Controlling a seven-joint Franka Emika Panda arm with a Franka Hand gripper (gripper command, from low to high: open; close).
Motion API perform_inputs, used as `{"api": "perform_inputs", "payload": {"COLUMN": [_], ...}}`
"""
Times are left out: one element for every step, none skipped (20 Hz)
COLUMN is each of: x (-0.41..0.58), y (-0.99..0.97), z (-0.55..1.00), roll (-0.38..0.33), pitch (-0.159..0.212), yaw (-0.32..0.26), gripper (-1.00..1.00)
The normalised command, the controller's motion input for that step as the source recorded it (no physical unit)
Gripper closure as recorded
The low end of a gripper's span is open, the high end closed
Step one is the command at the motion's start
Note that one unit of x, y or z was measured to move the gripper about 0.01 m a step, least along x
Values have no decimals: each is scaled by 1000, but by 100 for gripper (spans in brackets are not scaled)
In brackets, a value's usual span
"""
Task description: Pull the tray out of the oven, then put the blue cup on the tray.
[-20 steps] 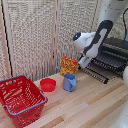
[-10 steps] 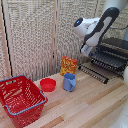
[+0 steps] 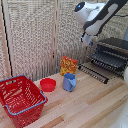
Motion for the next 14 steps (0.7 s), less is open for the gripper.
{"api": "perform_inputs", "payload": {"x": [0,0,0,0,0,-26,-43,-46,-46,-51,-51,-46,-26,-29], "y": [6,20,31,46,57,77,86,89,94,94,100,94,151,214], "z": [240,317,337,331,340,354,363,360,349,326,257,189,111,111], "roll": [234,216,218,231,227,211,201,194,180,175,174,166,170,166], "pitch": [17,0,0,0,-2,-27,-42,-45,-55,-60,-66,-71,-63,-74], "yaw": [-305,-312,-311,-304,-305,-312,-316,-318,-325,-327,-332,-338,-323,-302], "gripper": [-100,-100,-100,-100,-100,-100,-100,-100,-100,-100,-100,-100,-100,-100]}}
